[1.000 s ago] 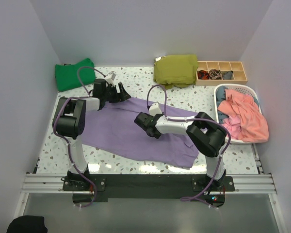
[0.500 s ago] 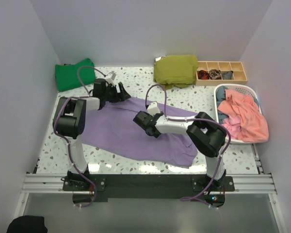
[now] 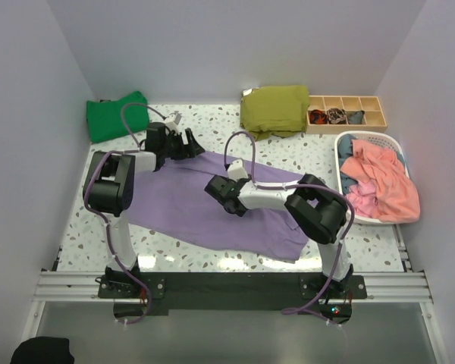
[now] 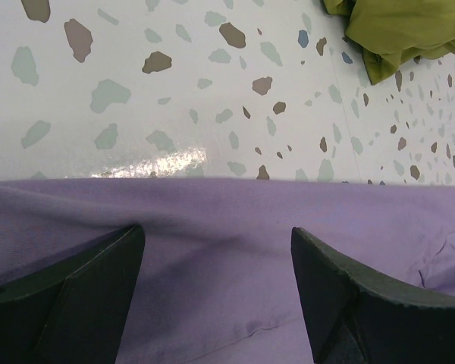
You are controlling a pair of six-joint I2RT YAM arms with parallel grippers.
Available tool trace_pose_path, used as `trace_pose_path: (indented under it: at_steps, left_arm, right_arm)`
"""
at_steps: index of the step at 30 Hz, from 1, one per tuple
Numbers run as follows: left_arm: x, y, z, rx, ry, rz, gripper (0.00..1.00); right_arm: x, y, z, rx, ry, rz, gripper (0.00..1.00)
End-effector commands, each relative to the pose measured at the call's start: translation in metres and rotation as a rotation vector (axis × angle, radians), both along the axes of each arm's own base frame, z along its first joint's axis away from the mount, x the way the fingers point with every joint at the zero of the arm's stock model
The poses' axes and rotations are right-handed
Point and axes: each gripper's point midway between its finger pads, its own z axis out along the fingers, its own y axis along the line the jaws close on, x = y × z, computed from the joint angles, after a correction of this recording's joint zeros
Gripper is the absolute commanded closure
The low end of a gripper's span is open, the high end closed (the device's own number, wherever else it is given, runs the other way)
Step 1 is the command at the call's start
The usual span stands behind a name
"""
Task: Fold and stack the t-shirts
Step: Fold the flattened tshirt in 1/3 of the way
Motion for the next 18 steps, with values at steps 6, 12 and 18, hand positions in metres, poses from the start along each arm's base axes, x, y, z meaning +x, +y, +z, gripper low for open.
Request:
trace_pose_path:
  at_steps: [6,12,18]
  left_arm:
    - [-0.017,0.011,-0.040,0.058,0.120,0.016,0.16]
    - [-0.016,0.010,-0.039,0.056,0.118,0.016,0.16]
    - [-0.016,0.010,-0.039,0.051,0.120,0.014,0.16]
  right_arm:
    - [0.010,-0.012,0.014,-0.048,-0.125,-0.088,0.79]
    - [0.008,-0.017,0.029,-0.027,-0.150,-0.092,1.00]
    - [-0.004,-0.022,0.049,-0.012,-0.100,-0.058,1.00]
